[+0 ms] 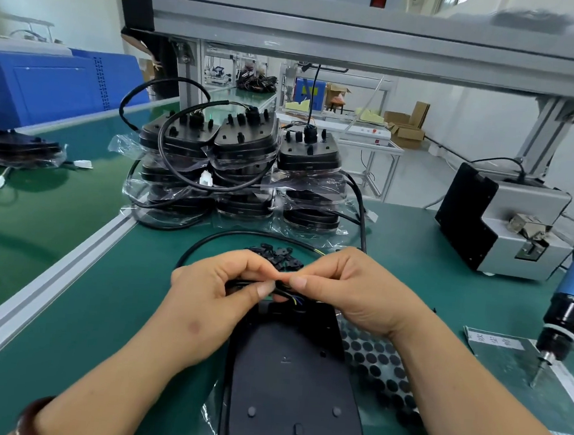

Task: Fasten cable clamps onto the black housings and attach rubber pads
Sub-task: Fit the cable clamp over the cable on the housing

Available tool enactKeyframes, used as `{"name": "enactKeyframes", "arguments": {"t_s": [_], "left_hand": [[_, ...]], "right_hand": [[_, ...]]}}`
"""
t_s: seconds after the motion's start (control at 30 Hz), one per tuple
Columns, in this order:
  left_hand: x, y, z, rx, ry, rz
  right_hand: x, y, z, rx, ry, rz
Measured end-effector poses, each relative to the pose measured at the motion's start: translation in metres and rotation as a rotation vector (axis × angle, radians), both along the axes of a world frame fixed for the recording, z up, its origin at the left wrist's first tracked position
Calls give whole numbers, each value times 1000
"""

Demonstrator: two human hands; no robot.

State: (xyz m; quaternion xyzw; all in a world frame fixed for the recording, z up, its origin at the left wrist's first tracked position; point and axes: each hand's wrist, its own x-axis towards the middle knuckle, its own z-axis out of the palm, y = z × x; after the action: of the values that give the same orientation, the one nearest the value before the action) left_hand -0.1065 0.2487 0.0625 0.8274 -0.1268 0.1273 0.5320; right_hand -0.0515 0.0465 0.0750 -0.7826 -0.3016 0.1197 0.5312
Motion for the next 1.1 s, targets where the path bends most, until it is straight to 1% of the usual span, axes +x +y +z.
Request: {"name": "enactKeyframes", "arguments": {"t_s": [0.13,0.33,0.63,0.9,1.1], "left_hand": [[2,1,-1,24,1,14],[4,3,-4,38,18,-6],[4,6,-5,65,22,-13],[5,4,-3,35,28,-39],[5,4,-3,43,4,-48]], "right_hand": [[1,-4,0,-14,10,41],[2,-4,0,-40,-12,19],[0,-6,1,-34,21,29],[-8,3,7,-67,-93,-12],[-10,3,7,-45,-65,-16]]}}
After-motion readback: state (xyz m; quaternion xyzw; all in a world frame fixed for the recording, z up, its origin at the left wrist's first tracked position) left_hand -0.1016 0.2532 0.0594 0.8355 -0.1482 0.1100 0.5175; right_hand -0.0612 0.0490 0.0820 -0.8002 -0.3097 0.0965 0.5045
